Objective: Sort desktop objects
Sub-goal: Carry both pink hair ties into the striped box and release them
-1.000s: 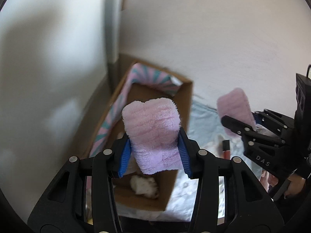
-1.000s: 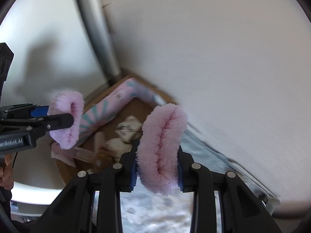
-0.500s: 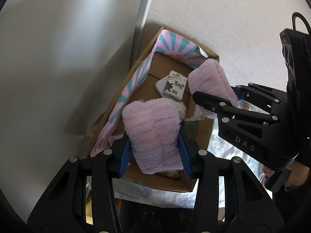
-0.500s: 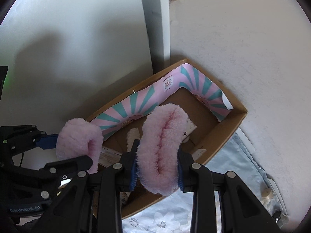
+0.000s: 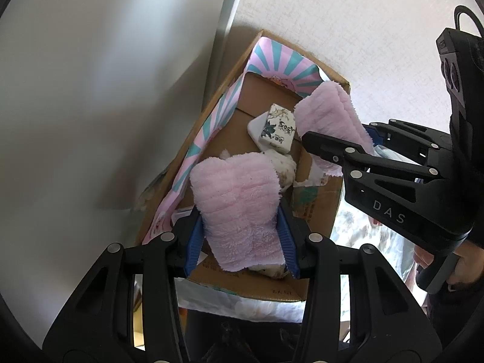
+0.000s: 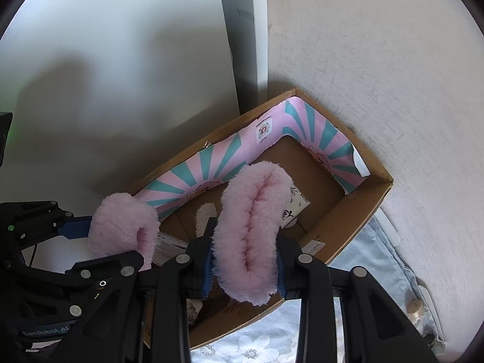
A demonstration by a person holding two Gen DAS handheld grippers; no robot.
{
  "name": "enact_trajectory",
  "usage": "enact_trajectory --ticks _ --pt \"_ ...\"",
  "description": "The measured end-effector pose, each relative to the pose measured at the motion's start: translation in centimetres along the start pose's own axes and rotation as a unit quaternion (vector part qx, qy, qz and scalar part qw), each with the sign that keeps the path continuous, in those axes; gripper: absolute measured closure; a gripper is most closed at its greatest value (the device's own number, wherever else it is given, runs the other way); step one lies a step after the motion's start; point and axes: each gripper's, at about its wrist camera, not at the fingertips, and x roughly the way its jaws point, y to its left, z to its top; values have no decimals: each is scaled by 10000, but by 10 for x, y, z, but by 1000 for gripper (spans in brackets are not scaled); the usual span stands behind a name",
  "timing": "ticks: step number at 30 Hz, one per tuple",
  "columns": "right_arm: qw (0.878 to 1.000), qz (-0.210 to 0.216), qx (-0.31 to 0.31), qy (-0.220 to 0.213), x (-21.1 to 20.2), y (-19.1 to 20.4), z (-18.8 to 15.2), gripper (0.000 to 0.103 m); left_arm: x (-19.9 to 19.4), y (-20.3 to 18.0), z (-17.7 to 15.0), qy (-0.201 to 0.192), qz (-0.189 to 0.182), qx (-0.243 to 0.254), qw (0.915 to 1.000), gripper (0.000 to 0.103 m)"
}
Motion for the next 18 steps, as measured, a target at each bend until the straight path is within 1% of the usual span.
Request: enact_trajectory --ticks 4,6,7,8,9,10,11,12,13,15,18 --pt "10000 12 23 6 1 -2 2 74 3 -3 2 16 -11 17 10000 62" --pt "9999 74 21 98 3 -3 3 74 8 -5 5 56 -66 47 10000 62" --pt "9999 69 -5 141 5 -3 3 73 11 -7 6 134 -127 85 9998 60" --pt "9998 20 -54 164 6 -2 4 73 13 -8 6 195 -142 87 9997 54" --pt "9998 -34 -106 161 7 -1 5 66 17 -8 6 259 -128 69 9996 46" --pt "9998 -83 -125 100 6 -2 5 50 20 -7 5 356 -84 40 9993 9" --pt "9999 -109 -99 24 5 -3 5 39 22 -8 3 358 -116 66 9993 0" --pt "9999 -142 -49 -59 3 -6 4 17 22 -9 2 241 -186 98 9995 0" --pt "9998 -190 -11 -107 2 -8 4 10 21 -10 0 110 -219 131 9996 0" --pt "9991 -348 82 -208 -1 -12 1 10 23 -12 -2 62 -207 162 9996 0" --pt "9983 -464 261 -245 -3 -18 -3 10 27 -15 -2 54 -127 175 9998 0"
